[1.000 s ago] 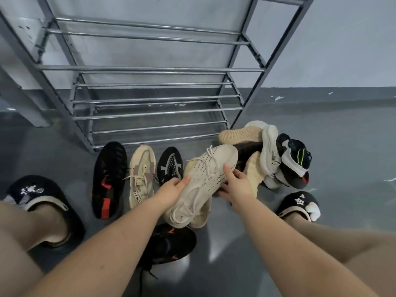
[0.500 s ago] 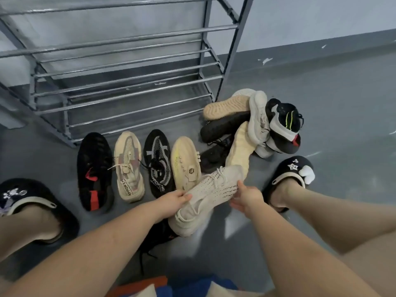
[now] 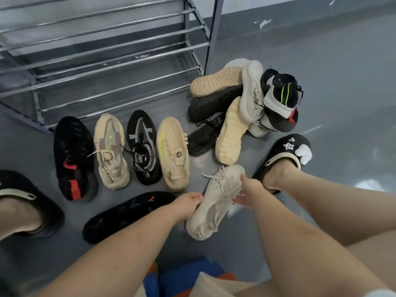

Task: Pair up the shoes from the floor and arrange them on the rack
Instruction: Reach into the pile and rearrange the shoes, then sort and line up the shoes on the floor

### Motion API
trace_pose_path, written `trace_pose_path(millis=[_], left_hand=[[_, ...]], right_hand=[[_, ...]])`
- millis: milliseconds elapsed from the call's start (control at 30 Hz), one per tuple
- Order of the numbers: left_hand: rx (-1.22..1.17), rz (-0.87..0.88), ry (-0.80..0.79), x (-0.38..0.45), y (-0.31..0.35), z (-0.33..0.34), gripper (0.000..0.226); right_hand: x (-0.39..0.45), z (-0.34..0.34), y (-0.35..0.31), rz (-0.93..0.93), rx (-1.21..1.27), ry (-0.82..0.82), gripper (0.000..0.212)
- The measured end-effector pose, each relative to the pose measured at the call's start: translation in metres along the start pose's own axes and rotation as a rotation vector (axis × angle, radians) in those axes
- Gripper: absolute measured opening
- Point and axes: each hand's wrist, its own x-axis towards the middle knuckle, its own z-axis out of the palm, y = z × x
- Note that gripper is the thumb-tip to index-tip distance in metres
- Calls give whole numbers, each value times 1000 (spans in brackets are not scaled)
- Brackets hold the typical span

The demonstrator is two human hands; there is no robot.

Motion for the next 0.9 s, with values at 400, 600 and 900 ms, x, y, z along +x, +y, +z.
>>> trace_pose_path(millis=[400,600,900], left_hand=[[1,107,160,36,61,-31,48],[-10,131,186,55,88,-42,47],[47,65,175,88,107,-34,53]], right_hand=[[1,23,-68,-435,-560,125,63],[18,16,-103,-508,-596,134,63],[59,12,-93,-375,-569,87,67]])
